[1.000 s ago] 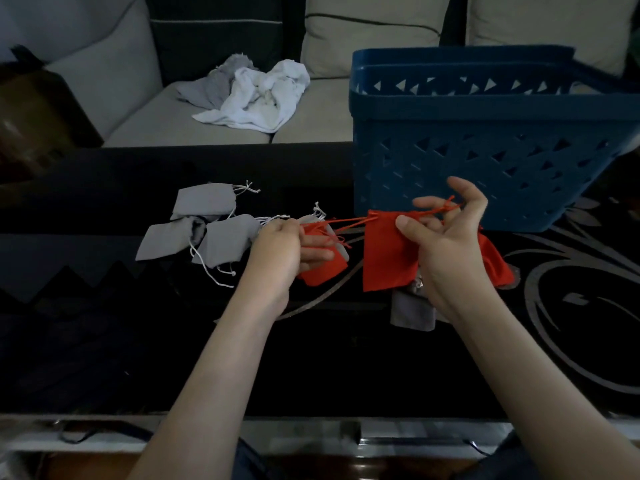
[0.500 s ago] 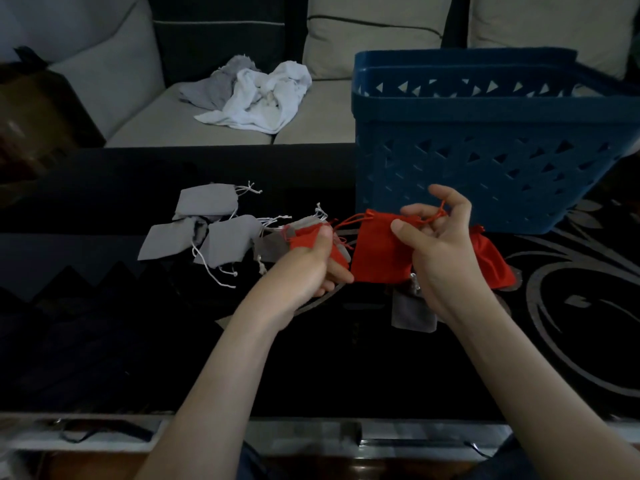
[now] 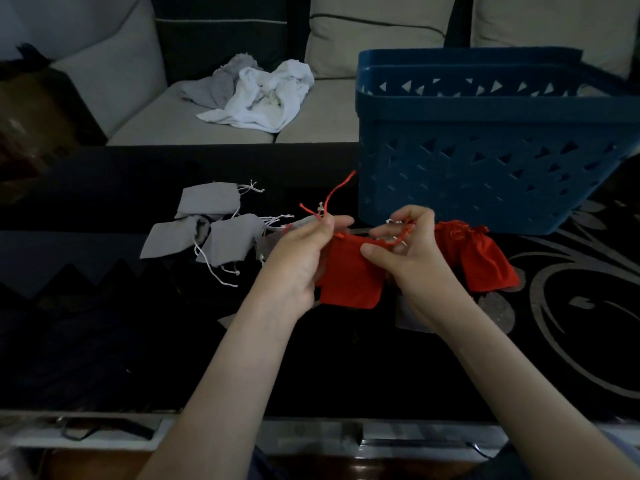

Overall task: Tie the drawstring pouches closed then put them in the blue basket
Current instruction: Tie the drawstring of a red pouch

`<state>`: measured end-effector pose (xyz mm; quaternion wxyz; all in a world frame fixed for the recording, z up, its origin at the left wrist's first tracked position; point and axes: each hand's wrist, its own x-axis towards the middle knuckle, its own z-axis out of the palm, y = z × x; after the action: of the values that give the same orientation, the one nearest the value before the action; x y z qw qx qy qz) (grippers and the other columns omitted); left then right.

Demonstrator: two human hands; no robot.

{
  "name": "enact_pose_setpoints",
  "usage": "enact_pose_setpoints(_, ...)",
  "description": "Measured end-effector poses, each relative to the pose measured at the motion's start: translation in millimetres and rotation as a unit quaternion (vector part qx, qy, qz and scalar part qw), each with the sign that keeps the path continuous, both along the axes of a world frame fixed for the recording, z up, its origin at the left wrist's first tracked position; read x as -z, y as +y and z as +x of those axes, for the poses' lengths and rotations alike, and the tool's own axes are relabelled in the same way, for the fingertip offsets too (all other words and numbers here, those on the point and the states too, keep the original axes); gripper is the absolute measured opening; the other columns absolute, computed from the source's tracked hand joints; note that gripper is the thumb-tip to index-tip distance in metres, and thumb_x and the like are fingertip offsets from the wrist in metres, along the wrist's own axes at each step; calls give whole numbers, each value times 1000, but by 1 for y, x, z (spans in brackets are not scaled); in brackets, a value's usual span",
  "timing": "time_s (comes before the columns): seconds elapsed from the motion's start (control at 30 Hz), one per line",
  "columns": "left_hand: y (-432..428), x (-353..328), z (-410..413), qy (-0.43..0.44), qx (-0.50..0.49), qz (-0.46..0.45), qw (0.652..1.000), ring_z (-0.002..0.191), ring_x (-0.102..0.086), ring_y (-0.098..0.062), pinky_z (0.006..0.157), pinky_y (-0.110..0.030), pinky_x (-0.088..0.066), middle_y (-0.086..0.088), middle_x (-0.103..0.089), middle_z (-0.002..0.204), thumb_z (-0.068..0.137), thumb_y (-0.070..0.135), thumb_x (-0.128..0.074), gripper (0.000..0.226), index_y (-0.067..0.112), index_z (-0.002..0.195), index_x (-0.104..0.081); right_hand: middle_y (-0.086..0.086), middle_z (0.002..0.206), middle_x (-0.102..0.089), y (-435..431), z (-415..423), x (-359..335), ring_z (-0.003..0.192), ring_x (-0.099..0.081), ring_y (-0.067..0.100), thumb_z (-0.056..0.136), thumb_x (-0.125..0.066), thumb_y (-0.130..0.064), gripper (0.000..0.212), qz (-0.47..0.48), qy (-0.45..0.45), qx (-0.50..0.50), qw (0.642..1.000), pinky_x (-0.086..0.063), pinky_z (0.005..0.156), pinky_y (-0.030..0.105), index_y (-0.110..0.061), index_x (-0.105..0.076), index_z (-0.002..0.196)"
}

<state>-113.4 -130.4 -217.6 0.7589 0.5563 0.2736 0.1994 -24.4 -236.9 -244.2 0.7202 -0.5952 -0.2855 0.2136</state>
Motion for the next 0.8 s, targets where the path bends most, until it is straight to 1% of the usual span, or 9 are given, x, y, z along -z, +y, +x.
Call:
enact_pose_setpoints(0.1,3,0,-1,-15,-28,-51,998,66,-65,-7,50,-17,-49,0,-69,85,97,28,-50,25,14,87,-68,5,88,-62,0,0,-3,74,-60,9,97,-47,-6,13,26,50,-19,998,-49,70,24,-18,-43,95)
enact_pose_setpoints(0.13,4,0,-2,-17,-38,-62,997,71,-66,-9,51,-19,-50,0,-70,87,95,29,-52,24,16,85,-69,5,86,-64,-1,0,-4,73,-62,10,99,-41,-7,11,30,52,-22,998,-51,68,24,-16,-45,93)
enact_pose_setpoints(0.33,3,-1,-2,-34,-80,-80,993,83,-66,-15,52,-19,-52,-1,-71,93,95,32,-51,27,18,80,-68,8,85,-65,-1,0,-5,72,-62,12,101,-37,-5,19,-5,40,-12,999,-52,66,22,-13,-54,97)
enact_pose_setpoints(0.4,3,-5,-3,-38,-101,-99,989,77,-66,-12,51,-17,-51,1,-71,88,97,33,-49,32,18,75,-67,8,84,-63,0,1,-3,70,-61,10,100,-38,-3,21,-16,22,5,1000,-49,62,18,-14,-55,98)
enact_pose_setpoints(0.5,7,-9,-5,-37,-138,-109,984,56,-58,-2,47,-12,-44,7,-73,76,99,33,-46,36,19,68,-59,6,76,-63,-1,4,-4,63,-60,6,99,-37,0,22,-16,18,40,999,-47,59,16,-13,-55,99)
enact_pose_setpoints(0.57,11,-8,-6,-32,-155,-98,982,54,-51,-2,47,-12,-41,7,-73,71,99,32,-45,34,20,70,-56,4,69,-60,-3,7,-5,55,-57,2,99,-37,2,21,-10,26,68,997,-46,55,14,-8,-55,104)
enact_pose_setpoints(0.63,14,-5,-6,-25,-161,-61,985,49,-43,-3,48,-14,-35,8,-69,62,100,31,-43,33,20,72,-55,6,66,-57,-6,11,-7,50,-54,1,99,-36,2,22,-9,31,88,996,-44,50,12,-8,-54,106)
enact_pose_setpoints(0.7,14,-3,-7,-29,-148,-24,988,41,-33,-2,49,-17,-28,10,-60,53,101,31,-41,35,20,71,-55,8,67,-57,-7,14,-7,51,-55,2,99,-37,1,24,-12,20,100,995,-45,52,14,-16,-55,104)
enact_pose_setpoints(0.8,13,-4,-8,-19,-106,43,993,40,-30,-3,51,-21,-25,10,-51,50,102,30,-40,38,19,69,-56,5,69,-58,-9,16,-9,53,-56,1,99,-40,-2,26,-27,6,94,995,-46,54,14,-21,-51,114)
